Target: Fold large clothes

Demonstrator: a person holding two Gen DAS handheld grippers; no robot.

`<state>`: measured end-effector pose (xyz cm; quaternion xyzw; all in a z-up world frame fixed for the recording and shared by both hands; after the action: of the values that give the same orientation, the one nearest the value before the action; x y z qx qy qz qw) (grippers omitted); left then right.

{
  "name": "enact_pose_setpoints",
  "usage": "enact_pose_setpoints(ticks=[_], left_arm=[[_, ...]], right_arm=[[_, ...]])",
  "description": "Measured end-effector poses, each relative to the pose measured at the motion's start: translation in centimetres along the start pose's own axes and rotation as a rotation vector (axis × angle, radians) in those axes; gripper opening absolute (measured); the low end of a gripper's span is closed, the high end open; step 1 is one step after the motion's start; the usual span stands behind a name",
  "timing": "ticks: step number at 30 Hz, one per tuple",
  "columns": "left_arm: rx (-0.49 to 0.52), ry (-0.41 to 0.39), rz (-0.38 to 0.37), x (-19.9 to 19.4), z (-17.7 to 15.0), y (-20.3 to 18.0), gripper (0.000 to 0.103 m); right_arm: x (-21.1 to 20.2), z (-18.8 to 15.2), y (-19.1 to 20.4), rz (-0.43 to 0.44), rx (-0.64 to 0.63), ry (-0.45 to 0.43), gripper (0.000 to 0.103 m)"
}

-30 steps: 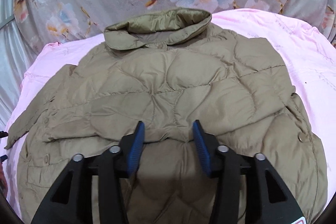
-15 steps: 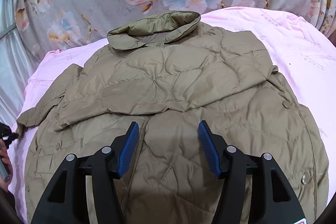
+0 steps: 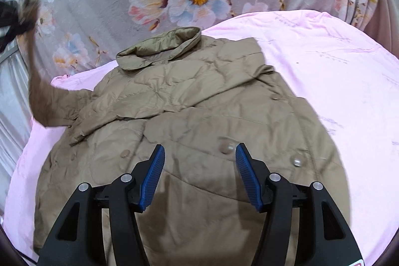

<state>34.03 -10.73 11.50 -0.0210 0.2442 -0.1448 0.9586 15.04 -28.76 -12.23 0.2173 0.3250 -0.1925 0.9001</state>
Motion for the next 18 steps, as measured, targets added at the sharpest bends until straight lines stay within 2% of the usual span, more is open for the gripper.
enact_pose_setpoints(ticks=[2,5,7,8,9,11,12,14,18], left_arm=[[0.062,0.036,-0.061,0.8,-1.5,-5.4,0.001],[0.091,0.129,-0.124,2.3,-4.5,-10.3,0.005],[0.082,0.197,-0.158,3.5,-6.3,-11.4,0.017],[0.074,0.213,-0.170,3.5,-7.1,-11.6,0.038],[0.061,0.220,-0.179,3.5,-7.7,-11.2,0.059],[0.013,0.197,-0.178,2.9,-8.3,-8.8,0.076],[-0.009,0.188,-0.163,2.8,-8.3,-7.3,0.080],[-0.066,0.199,-0.131,3.8,-7.9,-4.1,0.080],[-0.278,0.278,-0.063,6.7,-8.4,5.2,0.080]], right_arm=[[-0.7,-0.2,-1.1,-0.019,-0.005,-0.008,0.059],[-1.3,-0.3,-3.0,-0.026,0.015,-0.007,0.060],[-1.6,-0.2,-4.0,-0.027,0.036,-0.006,0.061],[-1.8,0.1,-4.4,-0.026,0.047,-0.011,0.063],[-2.0,0.3,-4.7,-0.023,0.055,-0.015,0.064],[-2.3,1.1,-5.2,-0.013,0.066,-0.028,0.066],[-2.3,1.6,-5.1,-0.004,0.066,-0.033,0.067],[-2.2,2.6,-5.0,0.014,0.070,-0.040,0.068],[-0.3,5.7,-4.2,0.060,0.116,-0.030,0.069]])
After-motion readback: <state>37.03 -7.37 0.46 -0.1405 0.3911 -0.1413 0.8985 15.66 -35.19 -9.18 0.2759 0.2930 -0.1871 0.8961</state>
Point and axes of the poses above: each gripper's, at about its wrist camera, not at the fingertips, and x roughly the way its jaws point, y to its left, z to its top, the point moved 5 cm from there along x, roughly the way its jaws point, and after that the axes turned 2 degrees about x, right-handed, at the moved point
